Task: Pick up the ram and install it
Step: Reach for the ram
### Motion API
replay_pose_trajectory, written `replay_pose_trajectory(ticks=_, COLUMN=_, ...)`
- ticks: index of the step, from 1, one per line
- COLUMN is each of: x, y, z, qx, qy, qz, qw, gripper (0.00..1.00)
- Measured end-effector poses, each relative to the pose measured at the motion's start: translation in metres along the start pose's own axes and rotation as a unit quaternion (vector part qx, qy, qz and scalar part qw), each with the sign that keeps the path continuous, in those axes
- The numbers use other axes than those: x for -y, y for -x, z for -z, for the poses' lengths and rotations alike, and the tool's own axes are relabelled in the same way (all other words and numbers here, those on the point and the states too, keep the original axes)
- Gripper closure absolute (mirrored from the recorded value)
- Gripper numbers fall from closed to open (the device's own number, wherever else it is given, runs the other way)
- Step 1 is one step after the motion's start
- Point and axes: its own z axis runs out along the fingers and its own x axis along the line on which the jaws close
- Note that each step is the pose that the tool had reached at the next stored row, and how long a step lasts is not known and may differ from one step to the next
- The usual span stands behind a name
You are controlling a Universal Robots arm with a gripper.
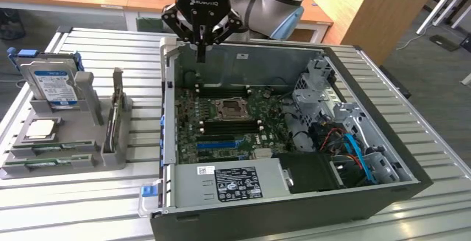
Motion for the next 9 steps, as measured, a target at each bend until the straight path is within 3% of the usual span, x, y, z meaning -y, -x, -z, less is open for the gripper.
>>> replay_pose_trajectory(ticks=9, x=0.0011, y=-0.014, z=0.0002, qx=0.0, qy=0.0, qz=0.0, qw=1.0, gripper=0.89)
